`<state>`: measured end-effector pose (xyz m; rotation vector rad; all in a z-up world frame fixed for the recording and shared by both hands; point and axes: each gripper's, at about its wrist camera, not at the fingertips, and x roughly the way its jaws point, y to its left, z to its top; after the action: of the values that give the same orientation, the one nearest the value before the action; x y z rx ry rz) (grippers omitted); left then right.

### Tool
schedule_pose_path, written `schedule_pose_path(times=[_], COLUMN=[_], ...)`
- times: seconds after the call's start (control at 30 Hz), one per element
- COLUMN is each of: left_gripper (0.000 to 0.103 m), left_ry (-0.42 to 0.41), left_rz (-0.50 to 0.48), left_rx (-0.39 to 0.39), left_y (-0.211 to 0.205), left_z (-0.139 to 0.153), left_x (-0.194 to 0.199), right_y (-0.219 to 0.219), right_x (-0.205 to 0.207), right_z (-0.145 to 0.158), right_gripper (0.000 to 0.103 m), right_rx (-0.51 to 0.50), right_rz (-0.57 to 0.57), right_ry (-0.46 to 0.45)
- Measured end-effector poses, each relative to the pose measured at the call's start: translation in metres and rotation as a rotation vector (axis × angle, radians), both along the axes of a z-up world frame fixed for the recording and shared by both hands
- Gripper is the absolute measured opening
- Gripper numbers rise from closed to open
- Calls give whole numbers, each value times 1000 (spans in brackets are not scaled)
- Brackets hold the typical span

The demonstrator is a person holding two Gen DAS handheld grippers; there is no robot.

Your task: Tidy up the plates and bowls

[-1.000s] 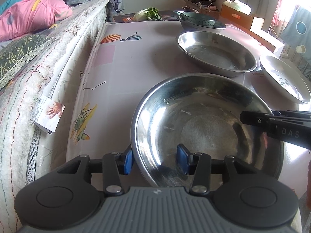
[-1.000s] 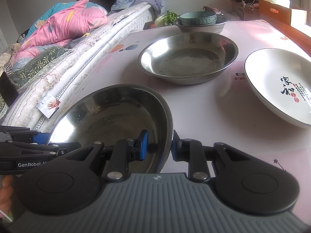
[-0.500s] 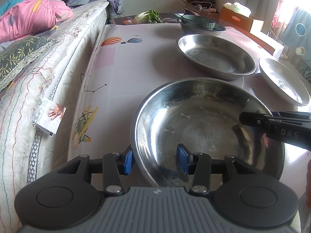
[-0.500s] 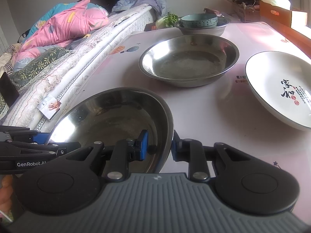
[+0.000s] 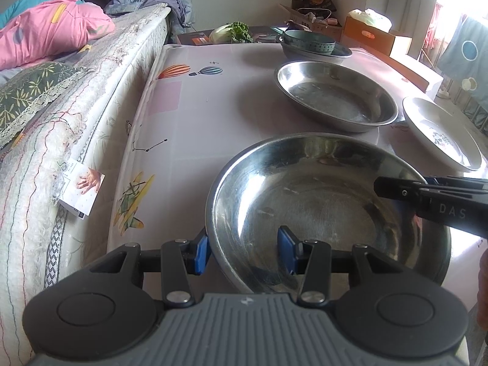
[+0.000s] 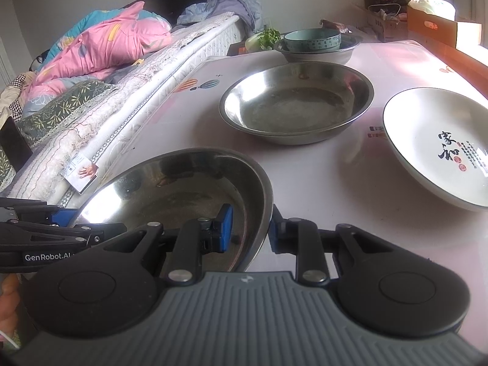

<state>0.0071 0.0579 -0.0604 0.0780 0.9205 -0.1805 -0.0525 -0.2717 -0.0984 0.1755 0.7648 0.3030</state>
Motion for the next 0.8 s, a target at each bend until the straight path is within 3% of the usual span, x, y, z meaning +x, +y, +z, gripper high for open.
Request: schedule_pose_path(times=[0.8], left_gripper=[46], left_ry=[-21], left_rz=[-3], left_rx=[-24], left_y=[0], left_z=[9], left_x=[-2], right_y=[-2], right_x=[-2], right_z=[5], right_gripper=[23], right_rx=[18], right_rz=[1], right_ry=[-16])
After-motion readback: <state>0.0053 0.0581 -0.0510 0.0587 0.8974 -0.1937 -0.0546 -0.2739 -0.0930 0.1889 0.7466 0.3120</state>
